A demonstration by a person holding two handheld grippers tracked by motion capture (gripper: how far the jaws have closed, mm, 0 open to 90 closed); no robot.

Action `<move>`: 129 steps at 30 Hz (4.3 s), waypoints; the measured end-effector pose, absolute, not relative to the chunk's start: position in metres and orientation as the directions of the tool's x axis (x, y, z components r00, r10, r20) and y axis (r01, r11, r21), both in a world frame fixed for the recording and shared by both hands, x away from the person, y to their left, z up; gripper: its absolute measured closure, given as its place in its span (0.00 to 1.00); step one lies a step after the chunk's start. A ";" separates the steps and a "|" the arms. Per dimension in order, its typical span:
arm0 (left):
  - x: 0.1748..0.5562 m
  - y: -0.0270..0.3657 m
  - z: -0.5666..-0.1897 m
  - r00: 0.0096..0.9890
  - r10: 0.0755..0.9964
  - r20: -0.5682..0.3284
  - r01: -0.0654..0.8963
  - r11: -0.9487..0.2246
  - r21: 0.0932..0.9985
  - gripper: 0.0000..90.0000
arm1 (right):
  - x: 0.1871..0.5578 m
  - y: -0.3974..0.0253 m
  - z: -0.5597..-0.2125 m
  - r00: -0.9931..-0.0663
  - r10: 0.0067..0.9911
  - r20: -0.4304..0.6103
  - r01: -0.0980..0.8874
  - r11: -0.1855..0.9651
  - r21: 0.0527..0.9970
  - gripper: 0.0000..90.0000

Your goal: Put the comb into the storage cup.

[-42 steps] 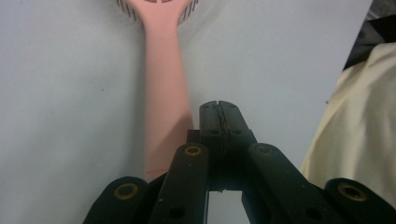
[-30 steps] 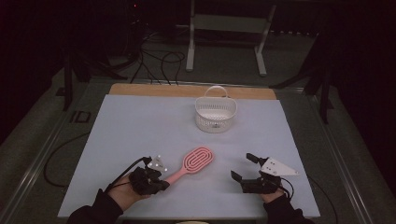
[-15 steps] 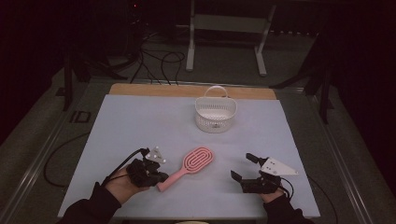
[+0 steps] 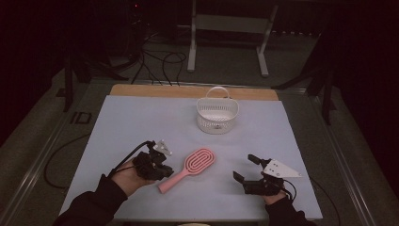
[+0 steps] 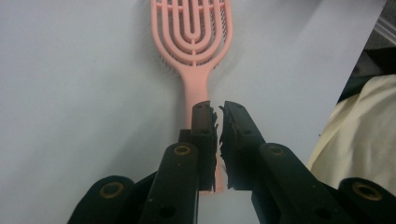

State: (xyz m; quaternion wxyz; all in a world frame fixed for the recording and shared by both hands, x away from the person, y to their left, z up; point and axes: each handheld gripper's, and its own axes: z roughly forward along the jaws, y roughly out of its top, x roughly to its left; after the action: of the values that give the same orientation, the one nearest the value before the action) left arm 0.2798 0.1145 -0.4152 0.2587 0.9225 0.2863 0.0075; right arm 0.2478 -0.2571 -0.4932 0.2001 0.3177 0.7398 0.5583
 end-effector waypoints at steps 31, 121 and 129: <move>0.295 0.072 -0.444 0.859 0.493 -0.135 0.510 -0.808 0.296 0.00 | 0.247 -0.260 -0.490 -0.703 0.707 0.077 0.254 0.148 0.956 0.12; 0.316 0.055 -0.488 0.849 0.517 -0.107 0.525 -0.805 0.276 0.80 | 0.250 -0.260 -0.492 -0.691 0.718 0.085 0.280 0.158 0.947 0.13; 0.316 0.060 -0.478 0.842 0.525 -0.128 0.531 -0.762 0.370 0.80 | 0.250 -0.260 -0.492 -0.690 0.718 0.091 0.286 0.155 0.946 0.13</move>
State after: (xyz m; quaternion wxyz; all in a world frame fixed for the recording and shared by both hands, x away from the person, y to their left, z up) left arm 0.3161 0.0601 -0.4780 0.1998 0.9385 0.2813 -0.0083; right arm 0.2499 -0.2601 -0.4924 0.1954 0.3419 0.7344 0.5528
